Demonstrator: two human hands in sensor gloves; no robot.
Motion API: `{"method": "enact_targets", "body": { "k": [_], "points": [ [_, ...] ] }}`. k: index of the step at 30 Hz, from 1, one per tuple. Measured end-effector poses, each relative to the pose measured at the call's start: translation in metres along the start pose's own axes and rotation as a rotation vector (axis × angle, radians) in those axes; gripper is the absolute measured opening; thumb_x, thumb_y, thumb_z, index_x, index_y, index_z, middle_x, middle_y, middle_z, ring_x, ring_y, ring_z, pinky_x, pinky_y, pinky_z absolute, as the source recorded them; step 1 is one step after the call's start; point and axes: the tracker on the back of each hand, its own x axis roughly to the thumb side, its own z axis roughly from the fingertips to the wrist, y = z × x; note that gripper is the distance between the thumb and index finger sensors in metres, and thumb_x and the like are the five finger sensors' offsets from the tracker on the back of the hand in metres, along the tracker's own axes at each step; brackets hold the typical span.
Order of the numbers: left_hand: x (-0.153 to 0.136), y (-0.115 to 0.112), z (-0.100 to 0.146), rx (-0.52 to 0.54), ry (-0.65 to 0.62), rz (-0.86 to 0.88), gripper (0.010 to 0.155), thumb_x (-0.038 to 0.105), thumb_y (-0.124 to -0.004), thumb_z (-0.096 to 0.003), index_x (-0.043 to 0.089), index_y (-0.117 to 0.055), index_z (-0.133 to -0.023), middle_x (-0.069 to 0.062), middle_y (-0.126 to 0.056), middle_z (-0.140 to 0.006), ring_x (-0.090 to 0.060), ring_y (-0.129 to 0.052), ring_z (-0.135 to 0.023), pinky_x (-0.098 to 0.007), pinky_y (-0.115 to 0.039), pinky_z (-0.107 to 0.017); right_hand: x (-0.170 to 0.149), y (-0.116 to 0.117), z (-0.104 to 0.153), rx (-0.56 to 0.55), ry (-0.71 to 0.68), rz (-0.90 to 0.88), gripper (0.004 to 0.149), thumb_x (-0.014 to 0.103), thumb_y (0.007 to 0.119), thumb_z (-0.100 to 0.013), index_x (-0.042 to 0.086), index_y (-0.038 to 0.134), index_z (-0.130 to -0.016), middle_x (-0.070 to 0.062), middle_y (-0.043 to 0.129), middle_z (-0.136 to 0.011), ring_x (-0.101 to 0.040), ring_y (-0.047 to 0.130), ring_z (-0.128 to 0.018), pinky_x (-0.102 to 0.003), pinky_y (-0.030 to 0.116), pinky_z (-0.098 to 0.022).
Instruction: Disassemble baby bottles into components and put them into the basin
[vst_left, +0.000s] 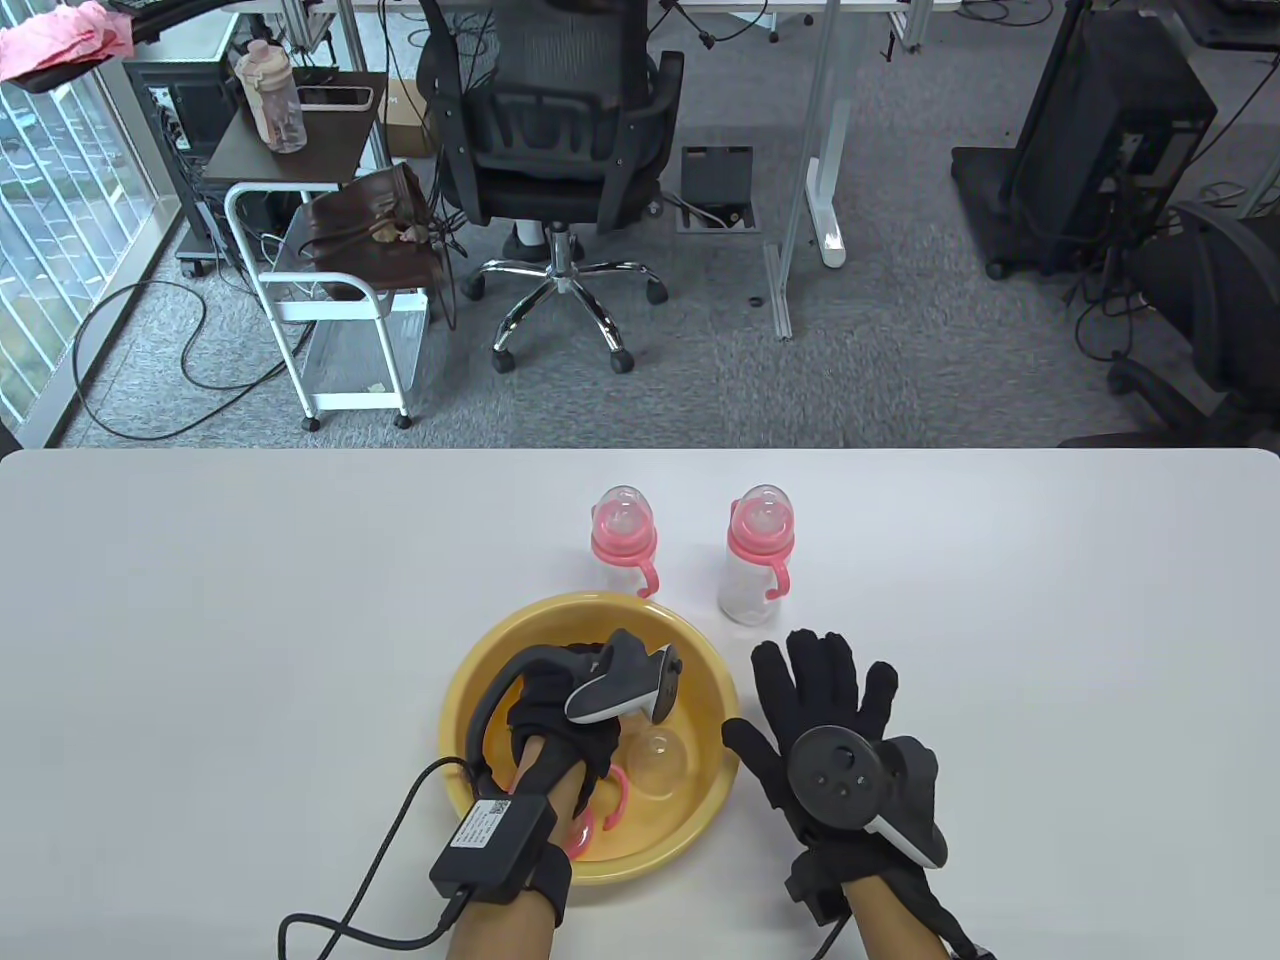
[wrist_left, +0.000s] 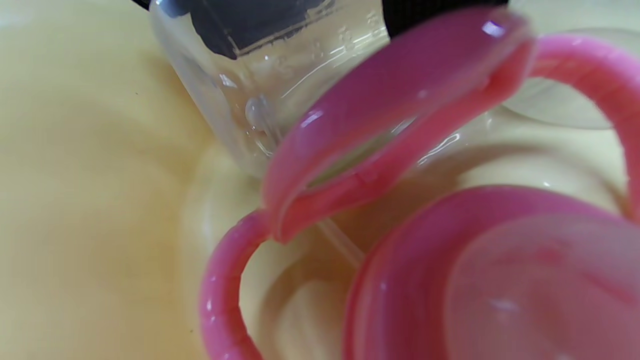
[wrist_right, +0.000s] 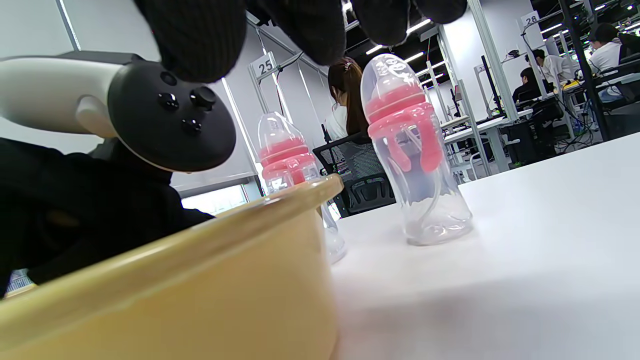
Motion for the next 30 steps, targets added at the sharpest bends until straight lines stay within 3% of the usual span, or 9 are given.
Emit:
{"method": "enact_targets", "body": {
  "k": [8,19,23,30],
  "points": [
    [-0.009,0.002,0.011,0.055,-0.030,-0.033,0.091,0.054,-0.075,-0.0464,0.013,-0.034,-0.116,-0.015,-0.049,-0.117,-0.037,-0.063,-0.110,-0.060,-0.048,-0.082,-0.001,0.002,0.000,0.011,0.006,0.006,0.072,0.048,0.067,-0.057,0.011,0.045,-0.116,-0.031,0.031,-0.118,-0.061,0.030,-0.108,-0.080,0.012,-0.068],
    [-0.058,0.027,0.074,0.349,0.002,-0.035,0.093,0.060,-0.072,-0.0432,0.012,-0.038,-0.115,-0.016,-0.050,-0.116,-0.041,-0.060,-0.111,-0.062,-0.045,-0.081,0.002,0.005,0.000,0.020,-0.002,0.038,0.072,0.048,0.066,-0.058,0.011,0.045,-0.116,-0.031,0.029,-0.118,-0.062,0.029,-0.108,-0.080,0.012,-0.068],
    [-0.084,0.020,0.095,0.407,0.033,0.000,0.096,0.063,-0.068,-0.0417,0.011,-0.036,-0.116,-0.017,-0.047,-0.118,-0.044,-0.054,-0.113,-0.063,-0.039,-0.081,0.003,0.006,0.001,0.026,-0.005,0.046,0.072,0.048,0.066,-0.057,0.011,0.044,-0.116,-0.031,0.029,-0.118,-0.062,0.029,-0.108,-0.080,0.012,-0.068],
    [-0.129,-0.024,0.125,0.484,0.091,0.199,0.102,0.069,-0.064,-0.0374,0.011,-0.035,-0.116,-0.019,-0.044,-0.120,-0.048,-0.044,-0.116,-0.067,-0.033,-0.080,0.008,0.012,0.001,0.048,-0.030,0.082,0.072,0.048,0.066,-0.058,0.011,0.044,-0.116,-0.032,0.029,-0.118,-0.062,0.029,-0.107,-0.080,0.013,-0.067]
  ]
}}
